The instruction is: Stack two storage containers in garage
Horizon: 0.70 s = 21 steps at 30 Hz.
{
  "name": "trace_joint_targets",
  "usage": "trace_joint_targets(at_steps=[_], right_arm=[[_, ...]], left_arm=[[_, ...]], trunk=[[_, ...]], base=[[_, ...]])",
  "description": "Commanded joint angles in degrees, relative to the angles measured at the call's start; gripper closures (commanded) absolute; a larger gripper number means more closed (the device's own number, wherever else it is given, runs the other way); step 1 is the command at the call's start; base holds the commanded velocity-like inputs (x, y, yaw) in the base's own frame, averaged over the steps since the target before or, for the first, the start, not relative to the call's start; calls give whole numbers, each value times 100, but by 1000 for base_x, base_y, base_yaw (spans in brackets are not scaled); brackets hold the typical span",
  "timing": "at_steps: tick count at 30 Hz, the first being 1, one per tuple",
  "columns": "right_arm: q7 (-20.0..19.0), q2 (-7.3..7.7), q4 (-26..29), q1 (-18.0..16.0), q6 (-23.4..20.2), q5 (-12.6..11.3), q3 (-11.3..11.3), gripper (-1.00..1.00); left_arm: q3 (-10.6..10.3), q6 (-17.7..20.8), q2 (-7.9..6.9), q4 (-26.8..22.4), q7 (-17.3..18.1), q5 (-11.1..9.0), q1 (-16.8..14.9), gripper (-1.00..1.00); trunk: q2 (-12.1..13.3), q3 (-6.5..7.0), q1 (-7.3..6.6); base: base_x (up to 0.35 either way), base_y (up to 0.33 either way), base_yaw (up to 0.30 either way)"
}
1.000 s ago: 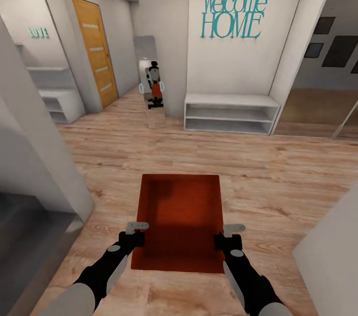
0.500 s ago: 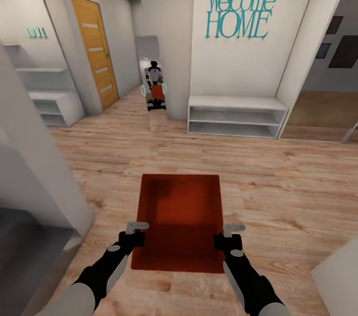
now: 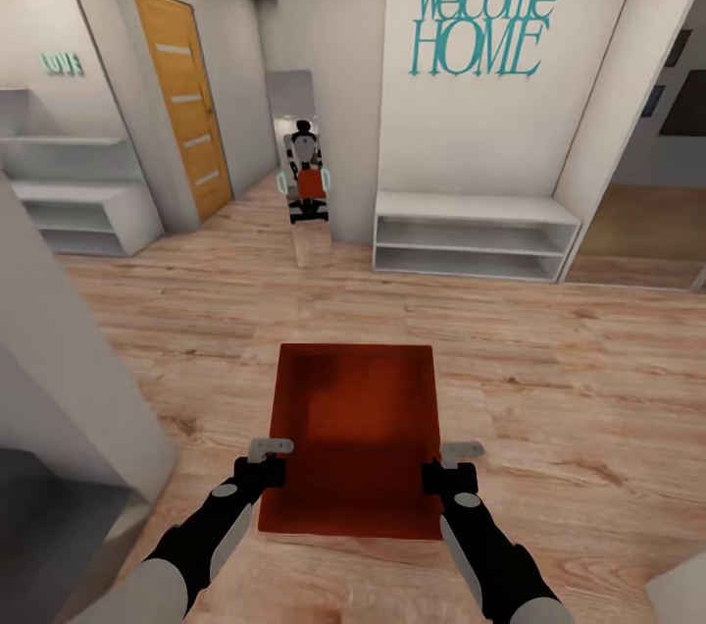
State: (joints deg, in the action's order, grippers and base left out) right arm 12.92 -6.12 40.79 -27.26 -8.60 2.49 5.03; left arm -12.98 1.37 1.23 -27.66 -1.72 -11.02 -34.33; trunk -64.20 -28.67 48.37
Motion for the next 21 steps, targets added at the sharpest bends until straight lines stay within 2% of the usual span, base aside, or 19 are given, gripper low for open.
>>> trace_joint_targets(at_steps=[1, 21], right_arm=[[53, -118, -10, 1, -54, -38, 16, 100], [53, -118, -10, 1, -54, -38, 16, 100]], left_arm=[[-46, -11, 45, -20, -48, -1, -4, 100], [-47, -23, 46, -20, -48, 3, -4, 100]], trunk=[[-3, -5, 4], [-3, -5, 4]], base=[[343, 1, 0], [343, 0, 0]])
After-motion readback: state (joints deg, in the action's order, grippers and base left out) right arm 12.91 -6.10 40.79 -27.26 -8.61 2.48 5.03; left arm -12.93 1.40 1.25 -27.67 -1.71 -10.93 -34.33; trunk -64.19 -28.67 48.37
